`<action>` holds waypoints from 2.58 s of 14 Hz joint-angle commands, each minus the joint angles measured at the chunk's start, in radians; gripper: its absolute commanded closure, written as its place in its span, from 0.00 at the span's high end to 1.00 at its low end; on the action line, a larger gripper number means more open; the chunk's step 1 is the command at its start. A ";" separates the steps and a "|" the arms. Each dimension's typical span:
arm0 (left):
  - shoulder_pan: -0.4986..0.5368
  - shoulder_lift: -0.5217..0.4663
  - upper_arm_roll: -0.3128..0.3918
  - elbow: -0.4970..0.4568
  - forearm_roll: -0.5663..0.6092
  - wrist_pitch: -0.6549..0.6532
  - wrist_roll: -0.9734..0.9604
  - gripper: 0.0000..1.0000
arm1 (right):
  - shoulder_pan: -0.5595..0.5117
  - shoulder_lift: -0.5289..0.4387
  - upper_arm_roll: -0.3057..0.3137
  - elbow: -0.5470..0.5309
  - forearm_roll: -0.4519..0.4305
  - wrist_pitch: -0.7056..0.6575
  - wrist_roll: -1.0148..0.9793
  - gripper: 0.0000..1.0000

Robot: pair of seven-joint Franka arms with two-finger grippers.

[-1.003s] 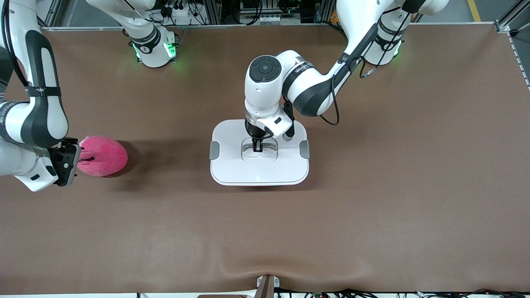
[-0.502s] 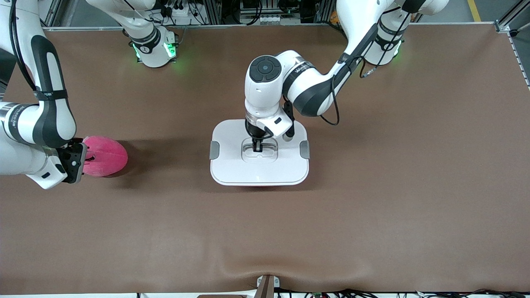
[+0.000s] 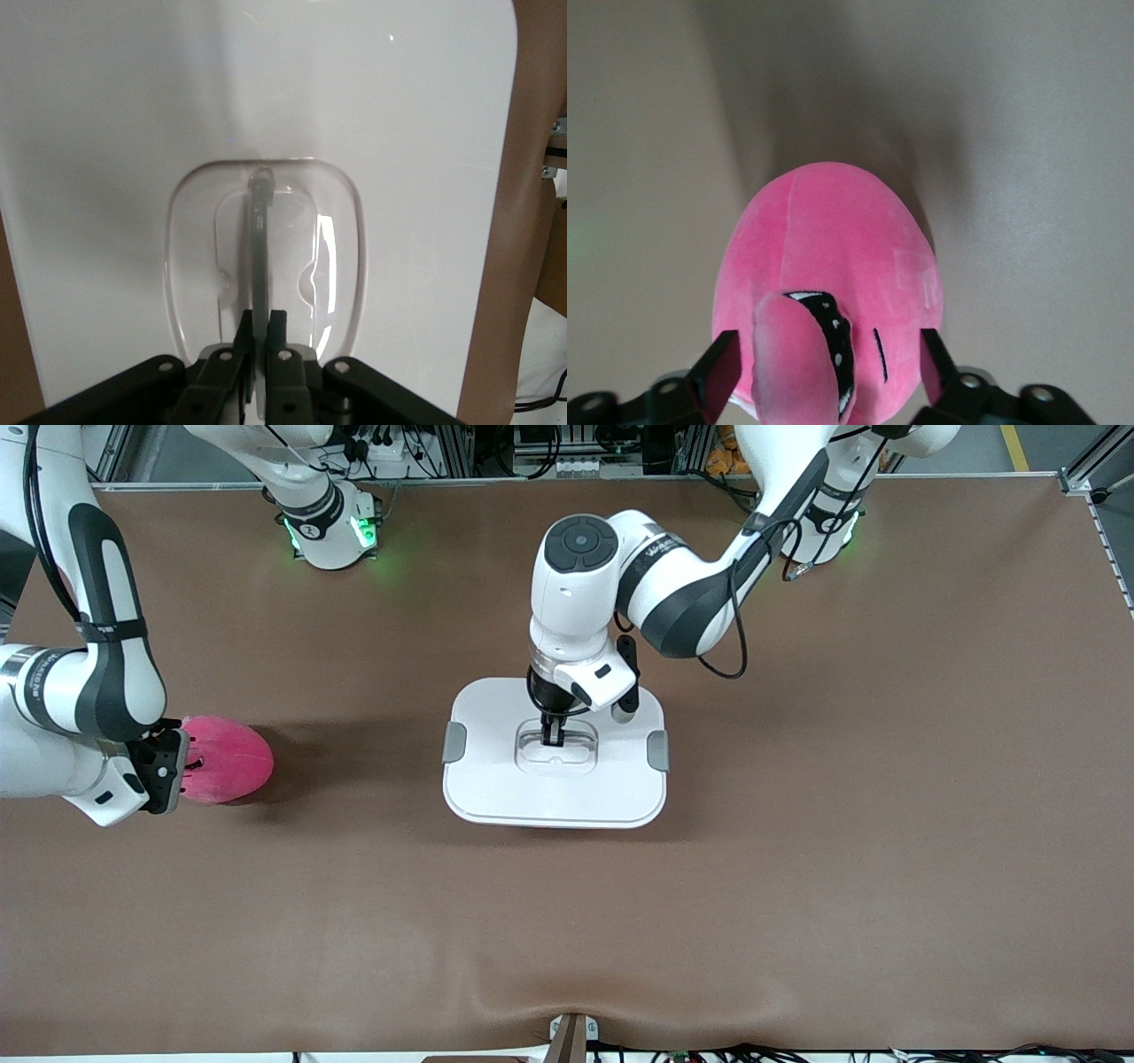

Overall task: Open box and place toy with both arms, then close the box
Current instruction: 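Close the right gripper on the pink plush toy's head, then lift the lid with the left gripper while the right gripper lifts the toy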

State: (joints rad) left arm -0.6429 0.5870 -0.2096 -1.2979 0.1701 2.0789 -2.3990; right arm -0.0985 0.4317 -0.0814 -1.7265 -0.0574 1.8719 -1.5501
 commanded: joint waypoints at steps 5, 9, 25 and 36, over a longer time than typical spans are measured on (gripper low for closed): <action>0.054 -0.096 0.009 -0.017 0.011 -0.106 0.179 0.00 | -0.012 -0.030 0.011 -0.074 0.031 0.039 -0.039 0.43; 0.104 -0.150 0.006 -0.021 0.009 -0.186 0.387 0.00 | -0.010 -0.034 0.011 -0.071 0.033 0.036 -0.042 0.24; 0.449 -0.245 0.003 -0.032 -0.034 -0.410 0.903 0.00 | -0.021 -0.054 0.011 0.013 0.100 -0.091 0.011 0.00; 0.716 -0.240 0.003 -0.099 -0.076 -0.433 1.089 0.00 | 0.072 -0.074 0.014 0.142 0.103 -0.307 0.375 0.00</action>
State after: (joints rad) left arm 0.0326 0.3712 -0.1988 -1.3622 0.1189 1.6514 -1.3400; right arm -0.0405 0.3878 -0.0654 -1.5902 0.0284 1.5956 -1.2339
